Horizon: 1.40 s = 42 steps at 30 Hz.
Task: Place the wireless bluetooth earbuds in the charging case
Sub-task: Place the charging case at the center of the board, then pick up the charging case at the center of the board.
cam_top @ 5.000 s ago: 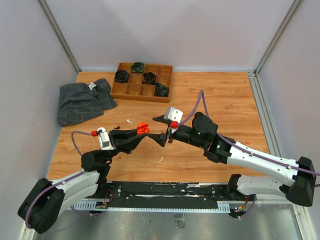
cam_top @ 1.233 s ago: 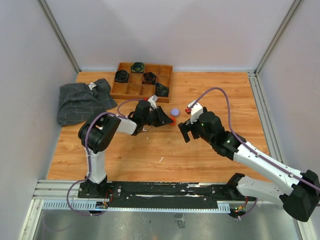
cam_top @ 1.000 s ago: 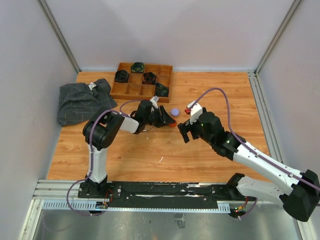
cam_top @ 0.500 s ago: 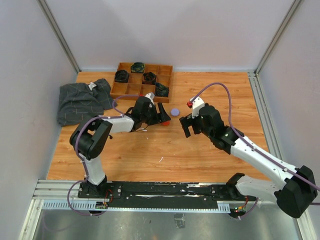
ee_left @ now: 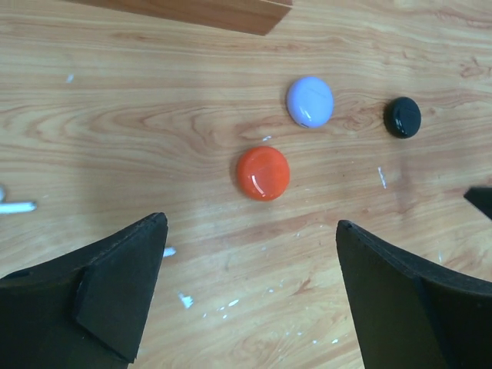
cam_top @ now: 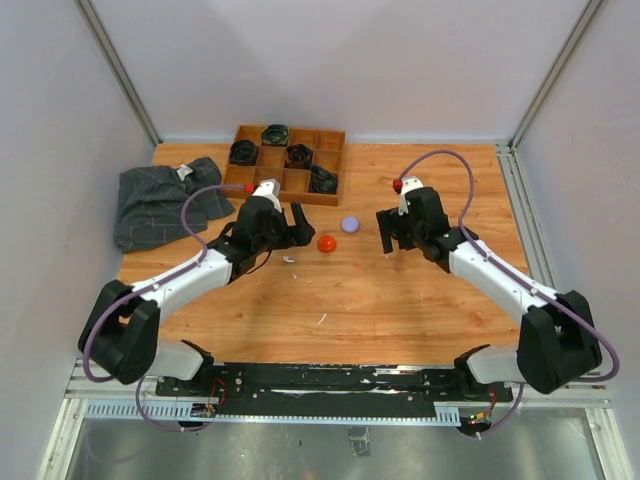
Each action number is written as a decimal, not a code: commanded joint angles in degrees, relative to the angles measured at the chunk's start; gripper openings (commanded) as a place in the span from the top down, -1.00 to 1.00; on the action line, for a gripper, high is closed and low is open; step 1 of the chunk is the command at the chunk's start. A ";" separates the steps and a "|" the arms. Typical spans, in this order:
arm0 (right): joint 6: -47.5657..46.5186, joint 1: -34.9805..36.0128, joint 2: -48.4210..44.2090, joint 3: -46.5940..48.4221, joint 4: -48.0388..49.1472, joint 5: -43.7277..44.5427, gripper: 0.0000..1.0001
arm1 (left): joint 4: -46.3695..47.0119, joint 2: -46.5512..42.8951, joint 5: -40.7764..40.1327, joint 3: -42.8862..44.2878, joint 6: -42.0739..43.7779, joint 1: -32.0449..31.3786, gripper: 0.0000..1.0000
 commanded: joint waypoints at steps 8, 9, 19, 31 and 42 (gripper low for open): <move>6.43 -6.90 16.12 9.28 -0.06 0.88 -0.73 | 3.07 -13.03 -7.66 -11.36 8.40 0.62 -0.92; 7.05 -7.04 17.60 9.96 0.19 1.17 -0.71 | 4.16 -13.56 -7.53 -12.56 8.76 0.62 -0.91; 12.68 -7.27 29.76 13.76 2.81 4.68 -0.49 | 16.32 -15.17 -5.50 -21.36 10.89 0.62 -0.89; 12.79 -7.34 31.42 13.13 4.37 5.16 -0.11 | 18.04 -16.22 -1.04 -22.18 10.16 0.62 -0.84; 8.58 -4.38 21.51 7.00 4.41 2.59 0.18 | 16.48 -19.31 7.52 -18.59 6.36 0.62 -0.79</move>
